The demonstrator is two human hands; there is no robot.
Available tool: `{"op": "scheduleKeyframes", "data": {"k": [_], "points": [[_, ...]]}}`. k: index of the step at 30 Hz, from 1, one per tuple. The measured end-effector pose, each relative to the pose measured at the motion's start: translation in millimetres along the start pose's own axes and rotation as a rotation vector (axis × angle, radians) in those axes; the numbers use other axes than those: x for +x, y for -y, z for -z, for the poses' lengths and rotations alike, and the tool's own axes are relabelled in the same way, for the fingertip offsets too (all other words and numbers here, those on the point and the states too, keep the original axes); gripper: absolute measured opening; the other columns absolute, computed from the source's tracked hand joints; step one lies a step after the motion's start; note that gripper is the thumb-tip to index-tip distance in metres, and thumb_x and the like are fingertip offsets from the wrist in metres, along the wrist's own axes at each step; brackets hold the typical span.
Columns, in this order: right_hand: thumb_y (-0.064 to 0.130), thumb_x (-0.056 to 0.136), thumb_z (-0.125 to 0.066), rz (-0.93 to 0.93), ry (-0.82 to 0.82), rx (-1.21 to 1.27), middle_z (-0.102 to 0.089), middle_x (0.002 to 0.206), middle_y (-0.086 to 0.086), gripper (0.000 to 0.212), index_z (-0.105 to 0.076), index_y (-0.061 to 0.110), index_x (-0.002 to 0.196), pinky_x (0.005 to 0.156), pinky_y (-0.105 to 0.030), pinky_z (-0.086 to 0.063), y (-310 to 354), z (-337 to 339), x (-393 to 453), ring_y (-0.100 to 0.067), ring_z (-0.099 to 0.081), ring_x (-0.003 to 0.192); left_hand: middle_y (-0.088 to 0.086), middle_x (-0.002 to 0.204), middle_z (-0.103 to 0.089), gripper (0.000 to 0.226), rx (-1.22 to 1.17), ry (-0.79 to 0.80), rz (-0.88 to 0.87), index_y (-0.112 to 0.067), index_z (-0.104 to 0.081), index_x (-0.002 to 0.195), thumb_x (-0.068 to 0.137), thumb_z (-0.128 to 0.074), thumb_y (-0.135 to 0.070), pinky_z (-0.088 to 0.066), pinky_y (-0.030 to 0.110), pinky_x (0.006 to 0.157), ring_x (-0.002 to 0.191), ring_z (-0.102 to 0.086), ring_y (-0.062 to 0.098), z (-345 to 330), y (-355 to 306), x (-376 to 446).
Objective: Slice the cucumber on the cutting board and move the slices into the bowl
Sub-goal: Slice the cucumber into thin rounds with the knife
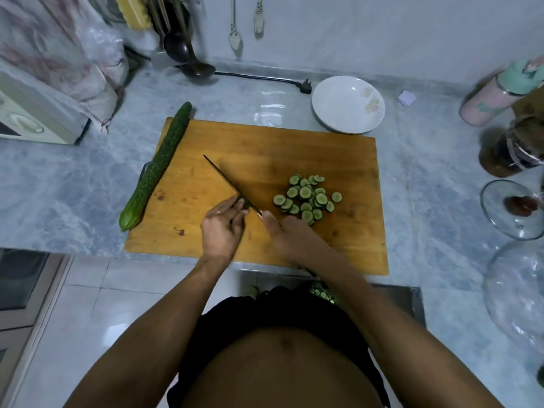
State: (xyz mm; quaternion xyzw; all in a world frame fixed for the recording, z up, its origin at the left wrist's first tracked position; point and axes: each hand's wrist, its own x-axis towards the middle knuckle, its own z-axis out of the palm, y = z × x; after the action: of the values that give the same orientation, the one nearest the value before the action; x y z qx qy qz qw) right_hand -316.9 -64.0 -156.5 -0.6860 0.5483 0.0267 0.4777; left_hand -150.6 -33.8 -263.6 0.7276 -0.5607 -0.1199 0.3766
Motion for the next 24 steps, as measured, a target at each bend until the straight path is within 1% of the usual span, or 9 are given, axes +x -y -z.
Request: {"op": "scheduleKeyframes", "data": {"k": [1,4,7,12,15,18,20,22,24], "points": [[0.058,0.102,-0.020,0.008,0.004,-0.012,-0.063,0.093,-0.020,0.066,-0.056,0.007,0.080,0.074,-0.030,-0.038,-0.7,-0.7,4.5,-0.031,-0.061,0.094,0.015,0.112,-0.071,0.021,0.003,-0.009,0.012,-0.002,-0.076,0.103,0.084,-0.071,-0.008,-0.047,0.025,0.097,0.105,-0.067,0.026,-0.6,-2.0,-0.6],[0.055,0.103,-0.017,0.073,0.028,-0.053,-0.057,0.071,-0.013,0.070,-0.051,0.010,0.063,0.066,-0.034,-0.040,-4.9,-3.3,12.1,-0.033,-0.061,0.082,0.018,0.110,-0.071,0.021,0.015,-0.048,0.050,0.000,-0.075,0.102,0.081,-0.073,-0.003,-0.037,0.011,0.099,0.103,-0.067,0.028,-1.5,-8.3,-1.9],[0.058,0.102,-0.018,0.081,0.021,-0.058,-0.061,0.080,-0.016,0.069,-0.053,0.010,0.067,0.073,-0.036,-0.045,-11.9,-3.2,18.3,-0.034,-0.061,0.084,0.020,0.107,-0.071,0.020,0.028,-0.104,0.077,0.003,-0.075,0.099,0.079,-0.075,0.000,-0.033,0.005,0.098,0.100,-0.068,0.029,-4.2,-16.9,-4.2],[0.056,0.103,-0.020,0.167,0.027,-0.119,-0.059,0.072,-0.012,0.070,-0.057,0.006,0.070,0.063,-0.034,-0.040,-17.1,6.9,21.0,-0.029,-0.057,0.072,0.016,0.112,-0.071,0.023,0.062,-0.109,0.090,-0.002,-0.075,0.104,0.081,-0.075,-0.005,-0.041,0.016,0.095,0.101,-0.068,0.026,-7.6,-17.5,-8.9],[0.057,0.103,-0.020,0.190,0.042,-0.156,-0.058,0.072,-0.011,0.071,-0.058,0.006,0.070,0.064,-0.036,-0.043,-18.3,13.1,22.3,-0.028,-0.055,0.069,0.012,0.114,-0.071,0.024,0.064,-0.109,0.093,-0.005,-0.076,0.106,0.082,-0.074,-0.006,-0.039,0.010,0.095,0.102,-0.068,0.023,-5.0,-15.5,-10.4],[0.057,0.103,-0.019,0.228,0.045,-0.160,-0.055,0.065,-0.010,0.072,-0.051,0.008,0.062,0.055,-0.033,-0.035,-24.7,16.0,20.3,-0.026,-0.053,0.062,0.011,0.111,-0.072,0.023,0.036,-0.144,0.142,-0.006,-0.076,0.104,0.081,-0.075,-0.005,-0.040,0.008,0.096,0.104,-0.068,0.020,-7.6,-20.1,-10.1],[0.058,0.103,-0.019,0.232,0.043,-0.163,-0.052,0.062,-0.008,0.071,-0.048,0.010,0.059,0.057,-0.033,-0.033,-30.1,17.5,13.6,-0.023,-0.050,0.060,0.011,0.110,-0.072,0.021,-0.006,-0.173,0.188,-0.006,-0.077,0.101,0.080,-0.076,-0.006,-0.041,0.008,0.096,0.103,-0.068,0.018,-9.0,-22.9,-10.6],[0.057,0.103,-0.019,0.239,0.055,-0.159,-0.047,0.060,-0.006,0.069,-0.044,0.013,0.057,0.062,-0.034,-0.036,-34.6,20.0,5.0,-0.019,-0.044,0.057,0.010,0.111,-0.072,0.020,-0.023,-0.170,0.207,-0.007,-0.078,0.100,0.081,-0.074,-0.009,-0.046,0.016,0.097,0.104,-0.068,0.017,-8.4,-24.2,-11.1],[0.056,0.103,-0.019,0.260,0.059,-0.158,-0.042,0.059,-0.004,0.066,-0.040,0.014,0.056,0.058,-0.034,-0.032,-36.4,23.7,-4.1,-0.017,-0.039,0.056,0.008,0.112,-0.072,0.020,-0.019,-0.144,0.212,-0.008,-0.078,0.101,0.082,-0.071,-0.012,-0.050,0.026,0.096,0.106,-0.067,0.015,-7.0,-24.3,-11.7]]}}
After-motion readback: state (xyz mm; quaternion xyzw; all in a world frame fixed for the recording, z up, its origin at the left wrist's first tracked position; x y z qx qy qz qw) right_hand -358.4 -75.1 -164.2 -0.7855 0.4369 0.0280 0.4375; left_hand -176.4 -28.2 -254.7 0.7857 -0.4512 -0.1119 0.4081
